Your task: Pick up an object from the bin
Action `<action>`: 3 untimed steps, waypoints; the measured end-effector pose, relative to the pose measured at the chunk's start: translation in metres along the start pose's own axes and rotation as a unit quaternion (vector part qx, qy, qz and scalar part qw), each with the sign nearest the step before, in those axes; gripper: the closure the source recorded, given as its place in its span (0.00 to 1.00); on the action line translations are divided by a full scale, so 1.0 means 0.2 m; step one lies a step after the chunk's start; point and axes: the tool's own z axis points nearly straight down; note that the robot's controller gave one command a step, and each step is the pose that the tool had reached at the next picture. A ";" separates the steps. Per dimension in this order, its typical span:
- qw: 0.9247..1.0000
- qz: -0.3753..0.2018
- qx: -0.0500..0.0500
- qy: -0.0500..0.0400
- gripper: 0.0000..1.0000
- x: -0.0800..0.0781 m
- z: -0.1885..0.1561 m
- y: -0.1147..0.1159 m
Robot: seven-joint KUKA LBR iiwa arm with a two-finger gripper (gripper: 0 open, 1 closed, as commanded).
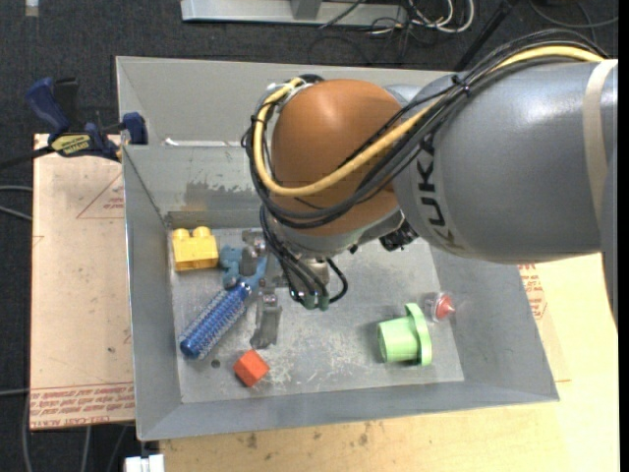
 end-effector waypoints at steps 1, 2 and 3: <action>0.999 -0.044 0.001 -0.001 0.00 -0.20 0.57 -0.04; 0.995 -0.103 -0.001 -0.005 0.00 -0.19 0.85 0.02; 0.995 -0.102 -0.001 -0.003 1.00 -0.19 0.85 0.01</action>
Offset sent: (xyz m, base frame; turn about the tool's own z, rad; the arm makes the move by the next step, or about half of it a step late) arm 0.0403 -0.0070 -0.1094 -0.0881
